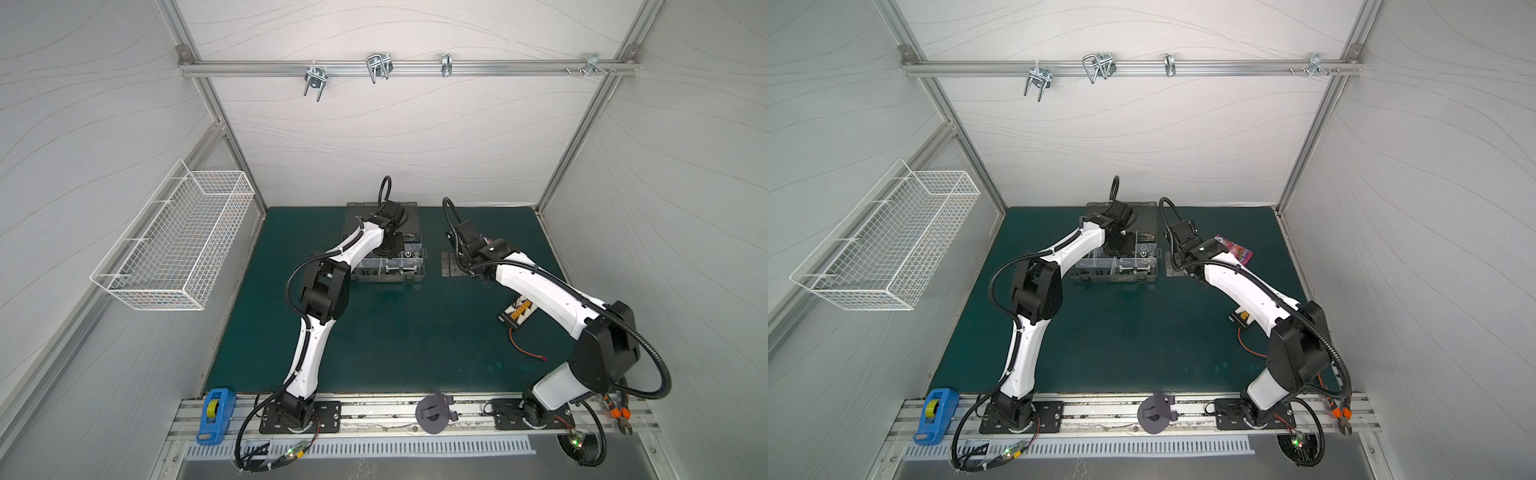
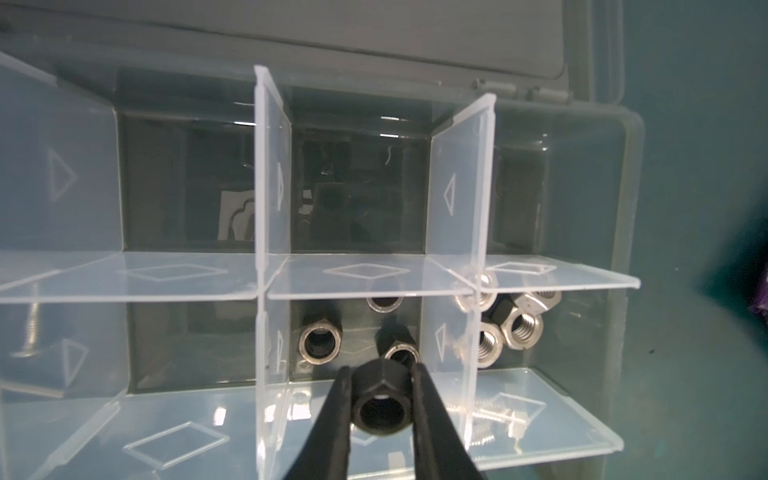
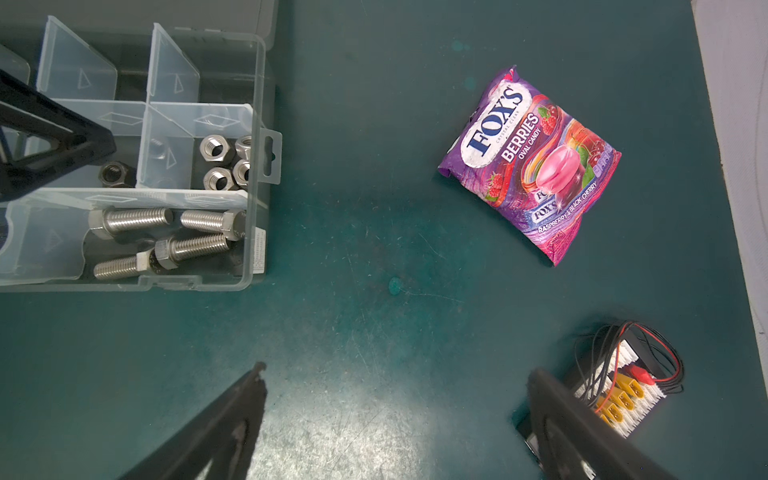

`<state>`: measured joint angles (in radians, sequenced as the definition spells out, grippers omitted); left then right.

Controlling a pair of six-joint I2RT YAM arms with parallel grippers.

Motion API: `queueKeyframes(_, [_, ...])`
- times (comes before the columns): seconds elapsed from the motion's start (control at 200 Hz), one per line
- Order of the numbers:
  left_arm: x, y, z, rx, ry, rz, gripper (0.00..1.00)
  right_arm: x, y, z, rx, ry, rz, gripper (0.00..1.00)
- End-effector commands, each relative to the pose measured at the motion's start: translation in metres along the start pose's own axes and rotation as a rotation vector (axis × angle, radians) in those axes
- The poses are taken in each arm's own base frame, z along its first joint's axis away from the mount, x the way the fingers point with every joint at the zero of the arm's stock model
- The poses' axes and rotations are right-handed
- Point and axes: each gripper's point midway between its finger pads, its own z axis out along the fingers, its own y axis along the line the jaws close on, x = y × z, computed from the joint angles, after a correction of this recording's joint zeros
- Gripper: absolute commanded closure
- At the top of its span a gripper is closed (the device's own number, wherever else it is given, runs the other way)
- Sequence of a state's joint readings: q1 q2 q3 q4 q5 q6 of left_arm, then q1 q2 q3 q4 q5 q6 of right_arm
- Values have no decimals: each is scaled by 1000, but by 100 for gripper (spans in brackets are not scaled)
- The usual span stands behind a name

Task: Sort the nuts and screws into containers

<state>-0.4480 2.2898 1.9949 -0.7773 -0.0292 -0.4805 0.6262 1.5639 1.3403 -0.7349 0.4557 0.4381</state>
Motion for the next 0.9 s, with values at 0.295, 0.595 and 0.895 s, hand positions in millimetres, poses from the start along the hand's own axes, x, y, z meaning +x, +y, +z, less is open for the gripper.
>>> queueKeyframes(0.295, [-11, -10, -17, 25, -35, 15, 60, 2, -7, -5, 9, 8, 18, 1])
queueKeyframes(0.595, [-24, -15, -59, 58, -110, 14, 44, -1, -10, -9, 18, -9, 20, 1])
queueKeyframes(0.895, [-34, -3, -132, 61, -267, 5, 1, -7, -17, -14, 8, -54, 30, 1])
